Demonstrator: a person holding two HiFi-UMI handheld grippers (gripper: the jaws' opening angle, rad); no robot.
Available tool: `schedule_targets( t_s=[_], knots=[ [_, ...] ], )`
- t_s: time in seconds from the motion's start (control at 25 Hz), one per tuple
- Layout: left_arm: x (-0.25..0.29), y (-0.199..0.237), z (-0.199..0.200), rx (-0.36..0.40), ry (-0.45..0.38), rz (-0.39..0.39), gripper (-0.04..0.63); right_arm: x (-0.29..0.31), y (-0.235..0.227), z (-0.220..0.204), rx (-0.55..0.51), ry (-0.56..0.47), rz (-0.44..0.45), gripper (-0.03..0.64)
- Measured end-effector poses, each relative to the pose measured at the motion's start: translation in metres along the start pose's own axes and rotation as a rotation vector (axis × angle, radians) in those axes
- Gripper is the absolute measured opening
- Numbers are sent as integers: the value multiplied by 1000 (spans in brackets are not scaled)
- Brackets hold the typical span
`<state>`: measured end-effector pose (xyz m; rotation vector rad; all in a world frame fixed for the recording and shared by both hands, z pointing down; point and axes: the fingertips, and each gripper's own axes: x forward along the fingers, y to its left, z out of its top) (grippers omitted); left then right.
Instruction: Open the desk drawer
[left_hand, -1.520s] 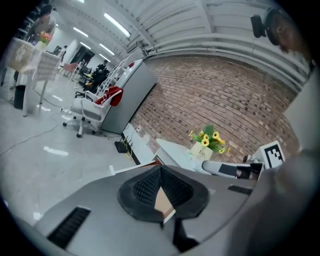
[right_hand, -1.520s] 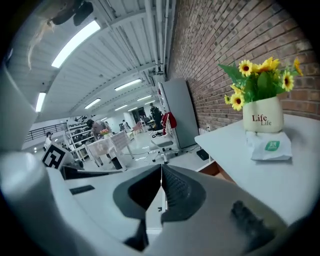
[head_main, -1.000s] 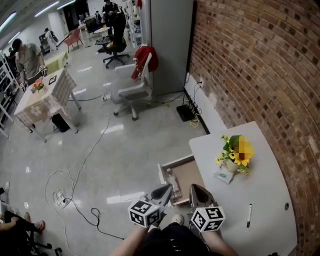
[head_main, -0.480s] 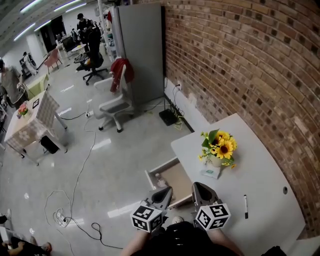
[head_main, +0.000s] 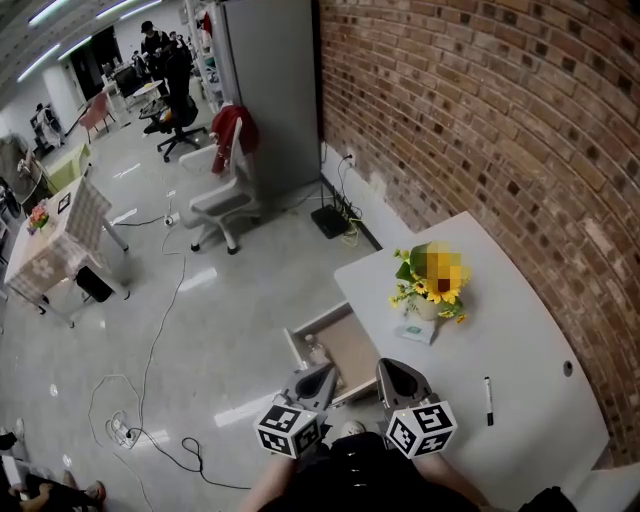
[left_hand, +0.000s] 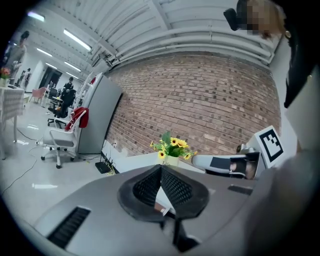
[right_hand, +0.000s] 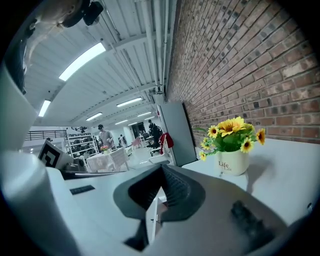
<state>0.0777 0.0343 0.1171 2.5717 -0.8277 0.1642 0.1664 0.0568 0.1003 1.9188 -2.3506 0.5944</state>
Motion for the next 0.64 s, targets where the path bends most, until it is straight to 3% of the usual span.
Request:
schedule_targets(
  t_s=[0.2,0.4,0.64],
  knots=[
    [-9,7,-5,-37,20,15,9,1,13,-3,-6,11,23,12],
    [-15,8,-7,-52,25,16,9,-1,22,-3,-93,-2,12,12],
    [-28,12,-8,-98,21,11,9,-2,32,-6,-47,-3,12,11]
  ],
)
